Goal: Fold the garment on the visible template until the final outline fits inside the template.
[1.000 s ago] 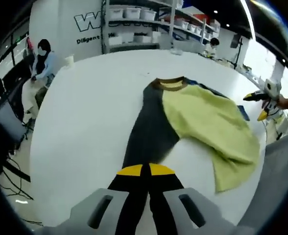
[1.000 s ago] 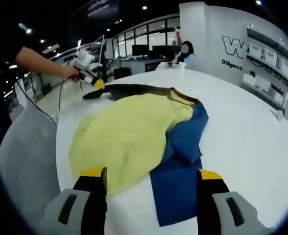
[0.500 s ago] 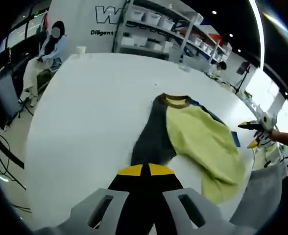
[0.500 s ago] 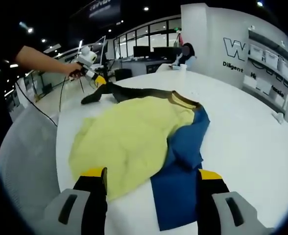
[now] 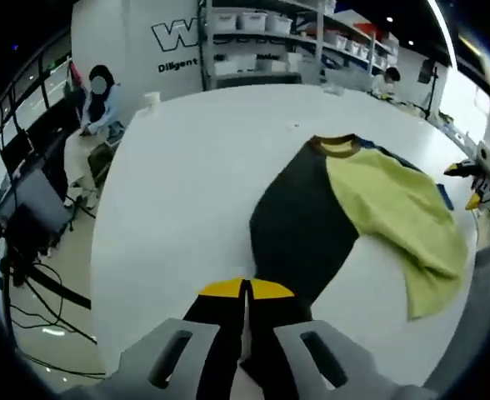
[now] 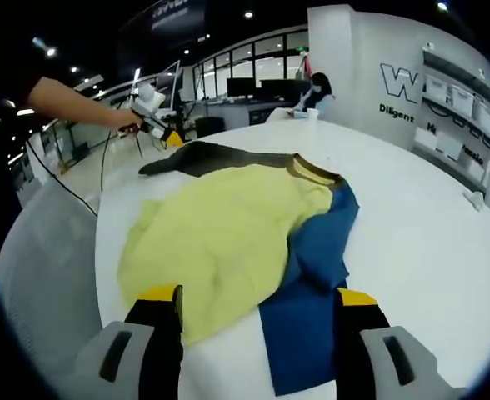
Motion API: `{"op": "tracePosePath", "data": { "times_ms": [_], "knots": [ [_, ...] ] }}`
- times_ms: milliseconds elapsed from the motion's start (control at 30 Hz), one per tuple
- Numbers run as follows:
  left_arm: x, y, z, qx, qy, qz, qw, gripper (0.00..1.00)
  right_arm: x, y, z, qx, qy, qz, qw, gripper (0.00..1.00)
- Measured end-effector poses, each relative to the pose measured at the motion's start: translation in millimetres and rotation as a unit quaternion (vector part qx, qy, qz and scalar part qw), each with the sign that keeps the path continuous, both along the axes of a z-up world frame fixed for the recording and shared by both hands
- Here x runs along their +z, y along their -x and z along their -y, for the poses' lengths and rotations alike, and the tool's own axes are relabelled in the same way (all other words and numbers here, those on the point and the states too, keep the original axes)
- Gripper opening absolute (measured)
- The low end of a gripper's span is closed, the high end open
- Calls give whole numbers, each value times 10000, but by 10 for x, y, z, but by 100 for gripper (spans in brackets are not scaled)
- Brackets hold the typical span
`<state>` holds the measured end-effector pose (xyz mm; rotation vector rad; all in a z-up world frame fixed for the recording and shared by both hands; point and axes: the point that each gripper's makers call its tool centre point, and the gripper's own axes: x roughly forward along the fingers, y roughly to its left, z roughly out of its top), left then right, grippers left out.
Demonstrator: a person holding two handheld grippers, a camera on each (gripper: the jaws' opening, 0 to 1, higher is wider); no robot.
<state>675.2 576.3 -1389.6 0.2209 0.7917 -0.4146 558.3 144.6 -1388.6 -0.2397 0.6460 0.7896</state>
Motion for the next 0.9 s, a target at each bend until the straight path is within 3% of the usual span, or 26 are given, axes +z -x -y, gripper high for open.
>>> {"op": "tracePosePath", "data": {
  "times_ms": [200,267,700,900],
  "knots": [
    [57,93,102,-183,62,176,9997,13,16,-17,5,-15,6,13,10000,70],
    [66,177,210,-518,76,237,9983,13,23,-24,0,-4,5,28,10000,70],
    [-160,691,396,-1200,51,-145,9927,18,20,-1,-60,73,-27,46,10000,70],
    [-324,874,363,-1467,-317,-340,9881,22,53,6,-78,89,-32,74,9999,70]
  ]
}}
